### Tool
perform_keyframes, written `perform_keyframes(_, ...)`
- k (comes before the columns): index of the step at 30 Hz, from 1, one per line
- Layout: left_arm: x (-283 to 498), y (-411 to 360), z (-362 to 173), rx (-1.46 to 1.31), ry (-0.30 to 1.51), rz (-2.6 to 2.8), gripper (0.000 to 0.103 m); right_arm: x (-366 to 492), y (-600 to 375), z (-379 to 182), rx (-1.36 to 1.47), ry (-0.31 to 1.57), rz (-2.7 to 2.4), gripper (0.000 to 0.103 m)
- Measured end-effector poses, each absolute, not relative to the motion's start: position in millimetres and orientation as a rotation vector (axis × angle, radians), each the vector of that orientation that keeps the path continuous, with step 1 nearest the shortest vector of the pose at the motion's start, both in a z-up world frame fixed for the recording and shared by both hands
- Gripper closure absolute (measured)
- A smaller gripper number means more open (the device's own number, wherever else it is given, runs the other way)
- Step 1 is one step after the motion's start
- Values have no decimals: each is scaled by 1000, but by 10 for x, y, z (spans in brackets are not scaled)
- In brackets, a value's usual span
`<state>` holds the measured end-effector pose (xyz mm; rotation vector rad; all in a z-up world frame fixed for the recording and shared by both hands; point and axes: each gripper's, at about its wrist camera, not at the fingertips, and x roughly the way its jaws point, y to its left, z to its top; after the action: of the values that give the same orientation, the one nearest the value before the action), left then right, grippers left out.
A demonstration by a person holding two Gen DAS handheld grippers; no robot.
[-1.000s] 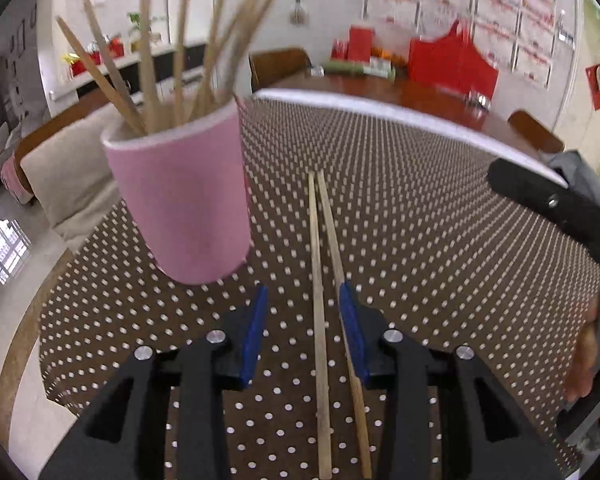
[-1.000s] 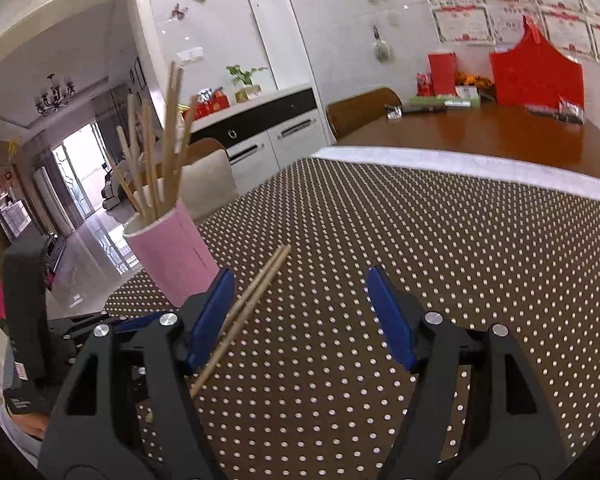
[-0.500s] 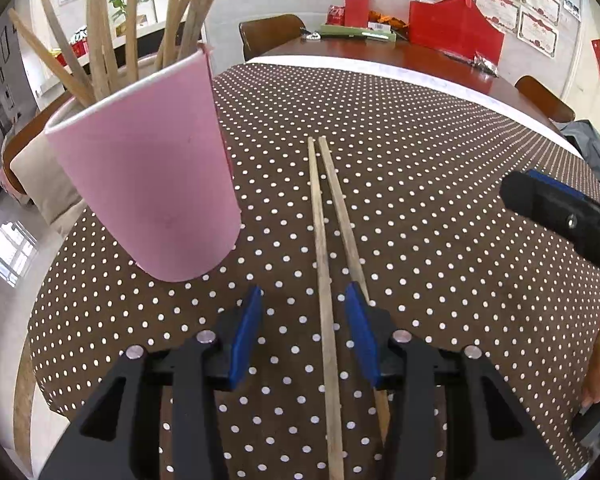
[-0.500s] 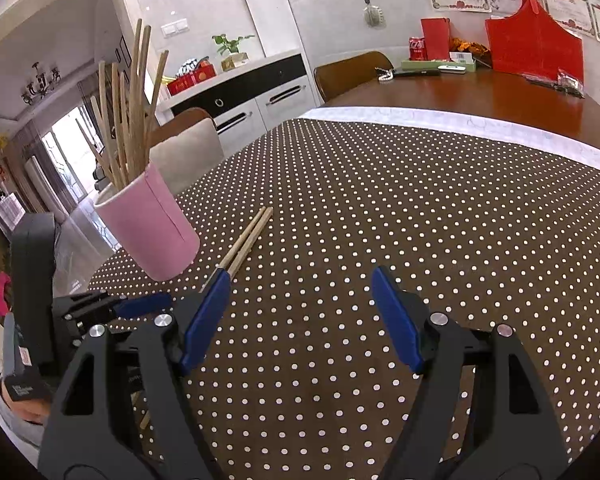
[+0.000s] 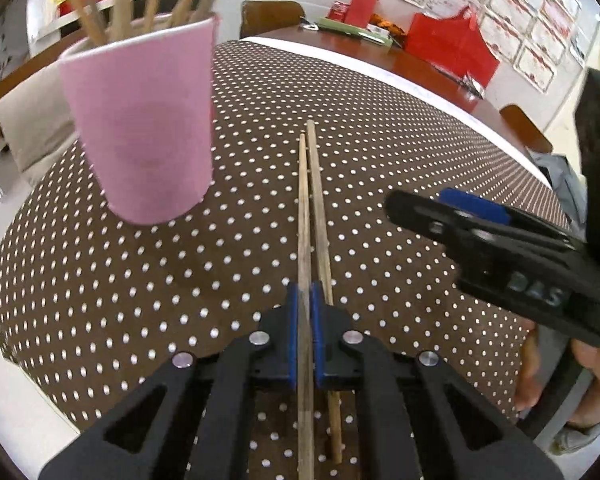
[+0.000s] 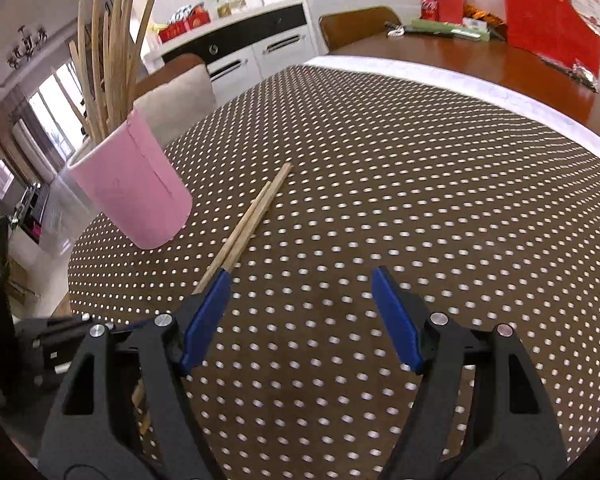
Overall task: Organize utensils
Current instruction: 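Close the left gripper on a chopstick while the right gripper moves back over the pile, then close the right gripper on the last chopstick while the left holds its own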
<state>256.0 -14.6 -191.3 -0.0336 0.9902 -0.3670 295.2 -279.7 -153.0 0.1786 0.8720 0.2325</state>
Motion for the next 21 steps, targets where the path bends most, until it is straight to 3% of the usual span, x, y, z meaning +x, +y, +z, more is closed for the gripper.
perform_keyframes(16,2443,139,-1915,-56,974,-318,96,3381,-2266,-1711,-61,991,210,32)
perform_keyframes(17,2453,138,-1911,-50,975,-317,96,3397,-2245,-1718,-84,998,215,34)
perform_keyframes(21,2560,116,-1906,-29,975,-324,95,3470,-2260,-1689,-138,1041,275,65)
